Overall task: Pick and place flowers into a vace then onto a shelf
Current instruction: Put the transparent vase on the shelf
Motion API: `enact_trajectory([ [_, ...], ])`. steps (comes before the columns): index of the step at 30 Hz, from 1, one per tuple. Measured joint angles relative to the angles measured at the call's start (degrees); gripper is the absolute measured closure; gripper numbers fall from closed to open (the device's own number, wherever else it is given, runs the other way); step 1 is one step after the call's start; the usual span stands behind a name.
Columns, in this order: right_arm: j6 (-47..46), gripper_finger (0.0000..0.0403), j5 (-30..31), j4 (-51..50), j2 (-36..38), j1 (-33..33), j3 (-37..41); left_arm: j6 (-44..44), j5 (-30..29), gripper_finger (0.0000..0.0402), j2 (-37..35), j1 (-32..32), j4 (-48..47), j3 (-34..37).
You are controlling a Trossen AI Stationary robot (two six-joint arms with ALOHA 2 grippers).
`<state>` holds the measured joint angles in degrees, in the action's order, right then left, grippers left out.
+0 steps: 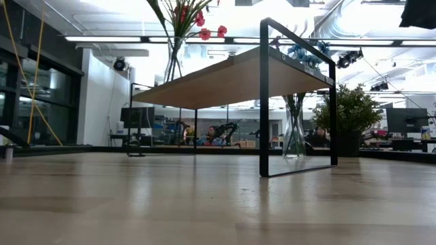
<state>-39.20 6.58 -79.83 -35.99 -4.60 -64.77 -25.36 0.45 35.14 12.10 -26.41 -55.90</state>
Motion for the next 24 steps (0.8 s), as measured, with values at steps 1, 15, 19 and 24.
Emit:
enact_trajectory([
  [1,0.0,0.0304,0.6,-0.3,0.0,0.0,0.0,0.0,0.0,0.0069,0.0,0.0,0.0,0.0],
  [15,-2.4,0.0185,4.8,-4.9,-0.3,0.0,0.0,-0.6,-1.4,0.0069,0.0,0.0,0.1,0.0],
  [19,-2.2,0.0145,9.4,-5.4,-0.7,0.0,0.0,-0.7,-1.4,0.0069,0.0,0.0,0.1,0.0],
  [24,-3.1,0.0132,14.2,-5.2,-1.1,0.0,0.0,-0.7,-1.4,0.0069,0.0,0.0,0.1,0.0],
])
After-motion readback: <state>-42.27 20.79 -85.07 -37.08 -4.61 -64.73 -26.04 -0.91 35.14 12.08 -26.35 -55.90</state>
